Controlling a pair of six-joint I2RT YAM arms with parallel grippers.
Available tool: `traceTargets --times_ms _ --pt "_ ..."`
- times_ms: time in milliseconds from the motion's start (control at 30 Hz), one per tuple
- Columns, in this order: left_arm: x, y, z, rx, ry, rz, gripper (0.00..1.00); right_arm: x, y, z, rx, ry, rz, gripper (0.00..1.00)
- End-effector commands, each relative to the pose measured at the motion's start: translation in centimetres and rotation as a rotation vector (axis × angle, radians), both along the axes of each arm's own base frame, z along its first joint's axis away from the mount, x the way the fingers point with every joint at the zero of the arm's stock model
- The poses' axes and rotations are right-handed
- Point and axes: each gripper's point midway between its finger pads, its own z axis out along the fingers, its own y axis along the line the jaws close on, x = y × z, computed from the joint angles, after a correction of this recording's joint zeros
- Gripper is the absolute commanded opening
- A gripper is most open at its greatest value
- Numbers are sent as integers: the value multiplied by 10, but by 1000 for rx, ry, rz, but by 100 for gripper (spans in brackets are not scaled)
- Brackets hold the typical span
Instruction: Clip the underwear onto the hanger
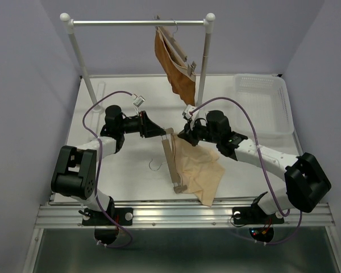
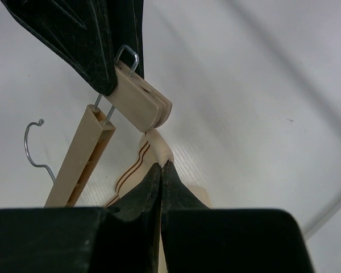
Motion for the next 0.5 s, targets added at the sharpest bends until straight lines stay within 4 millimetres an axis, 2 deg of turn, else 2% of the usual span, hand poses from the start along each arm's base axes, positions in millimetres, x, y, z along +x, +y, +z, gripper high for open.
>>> traceTargets --times_ms 0,200,467 --pt "-6 -2 17 -19 -112 -42 0 13 3 58 116 -127 -34 1" --pt "-5 -3 14 -18 -99 -45 0 7 6 63 136 -130 4 1" --pt "-8 -2 16 -18 -121 -52 0 21 7 67 146 -131 -56 1"
